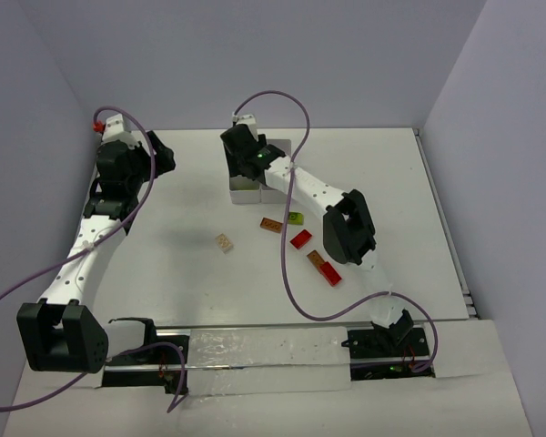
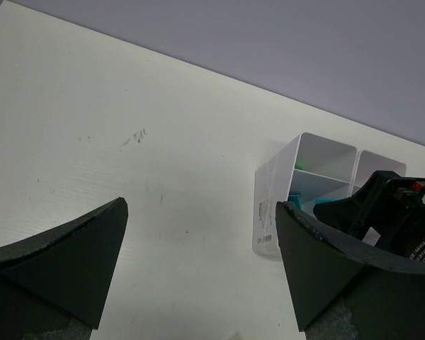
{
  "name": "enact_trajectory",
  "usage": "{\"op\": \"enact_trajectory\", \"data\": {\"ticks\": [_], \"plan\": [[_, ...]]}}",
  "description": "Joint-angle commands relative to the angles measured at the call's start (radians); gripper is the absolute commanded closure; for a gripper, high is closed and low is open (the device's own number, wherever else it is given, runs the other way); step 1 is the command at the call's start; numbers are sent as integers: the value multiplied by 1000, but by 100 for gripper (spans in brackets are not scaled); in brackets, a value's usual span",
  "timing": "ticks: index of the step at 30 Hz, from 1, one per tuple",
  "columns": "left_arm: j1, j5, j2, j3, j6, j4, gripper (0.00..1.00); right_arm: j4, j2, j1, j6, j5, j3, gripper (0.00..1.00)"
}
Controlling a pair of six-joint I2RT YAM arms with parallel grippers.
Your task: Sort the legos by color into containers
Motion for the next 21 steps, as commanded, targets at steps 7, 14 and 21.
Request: {"op": "enact_trajectory", "data": {"ticks": [7,14,21], "plan": [[12,15,-20,5,-4,-3,5,77,35,8,-11,11,59,38],[12,17,-21,13,-6,-13,4,87,17,8,-12,-6,54,12],[13,18,-24,24,0,-26,4,83,-5,9,-15,-6,58,4]]}}
